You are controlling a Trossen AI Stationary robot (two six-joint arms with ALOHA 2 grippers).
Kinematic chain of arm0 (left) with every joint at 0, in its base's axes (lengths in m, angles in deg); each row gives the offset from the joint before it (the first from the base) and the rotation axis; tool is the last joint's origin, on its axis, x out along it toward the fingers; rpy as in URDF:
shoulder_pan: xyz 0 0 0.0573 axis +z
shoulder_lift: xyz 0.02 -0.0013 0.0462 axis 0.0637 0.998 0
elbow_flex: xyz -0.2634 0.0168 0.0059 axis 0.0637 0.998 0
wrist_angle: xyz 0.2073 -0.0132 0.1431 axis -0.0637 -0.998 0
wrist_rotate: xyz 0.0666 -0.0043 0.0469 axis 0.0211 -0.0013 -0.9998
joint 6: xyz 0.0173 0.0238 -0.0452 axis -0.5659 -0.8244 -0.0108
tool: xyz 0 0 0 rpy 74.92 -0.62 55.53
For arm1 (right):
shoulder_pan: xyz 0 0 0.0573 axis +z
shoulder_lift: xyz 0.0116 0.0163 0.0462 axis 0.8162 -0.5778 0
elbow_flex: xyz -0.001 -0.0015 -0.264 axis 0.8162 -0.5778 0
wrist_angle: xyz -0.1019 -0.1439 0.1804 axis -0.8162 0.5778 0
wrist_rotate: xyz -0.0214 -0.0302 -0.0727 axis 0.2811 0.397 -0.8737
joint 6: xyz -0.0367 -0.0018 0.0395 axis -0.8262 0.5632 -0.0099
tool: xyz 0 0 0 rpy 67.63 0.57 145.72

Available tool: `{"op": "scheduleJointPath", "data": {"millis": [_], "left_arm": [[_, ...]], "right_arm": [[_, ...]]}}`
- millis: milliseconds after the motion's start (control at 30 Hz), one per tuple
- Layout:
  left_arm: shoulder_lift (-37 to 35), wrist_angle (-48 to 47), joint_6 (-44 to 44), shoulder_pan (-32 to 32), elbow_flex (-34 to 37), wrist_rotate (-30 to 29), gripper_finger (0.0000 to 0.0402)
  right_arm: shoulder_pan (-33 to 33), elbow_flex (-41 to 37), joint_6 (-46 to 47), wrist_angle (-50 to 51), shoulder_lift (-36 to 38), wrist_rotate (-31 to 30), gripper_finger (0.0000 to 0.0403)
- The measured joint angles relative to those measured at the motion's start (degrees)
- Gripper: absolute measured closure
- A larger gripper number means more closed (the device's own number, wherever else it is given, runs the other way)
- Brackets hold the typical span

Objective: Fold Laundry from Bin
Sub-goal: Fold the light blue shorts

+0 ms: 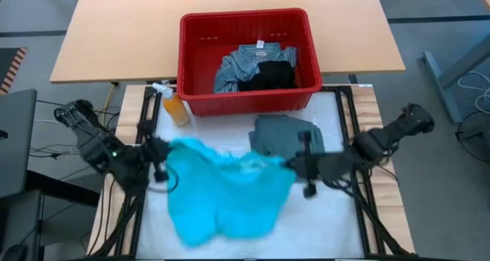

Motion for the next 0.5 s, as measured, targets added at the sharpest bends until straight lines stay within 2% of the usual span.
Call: {"op": "scheduleJointPath", "data": {"millis": [67, 167, 233, 333, 500], "left_arm": [[-0.2, -1.5, -1.8, 3.8, 0.0, -3.5, 0.0401], [-1.0, 1.0, -9.5, 8.2, -1.7, -9.2, 0.0401], [-1.9, 4.7, -15.3, 9.8, -3.3, -10.9, 0.0401], [-2.3, 9.1, -20.2, 10.1, -3.7, -6.7, 0.0401], [-0.7, 9.5, -12.6, 6.5, 1.8, 4.9, 0.0401]], "right_arm": [[-4.3, 0.0, -3.5, -1.4, 1.1, -0.1, 0.0380], [-9.3, 0.0, -10.8, -8.5, 3.8, -0.6, 0.0380], [-10.8, 0.0, -12.8, -12.5, 5.7, 2.4, 0.0380], [-9.2, 0.2, -10.3, -10.9, 6.2, 10.3, 0.0380], [0.1, -0.9, 1.9, 1.9, 0.4, 11.7, 0.0380]]}}
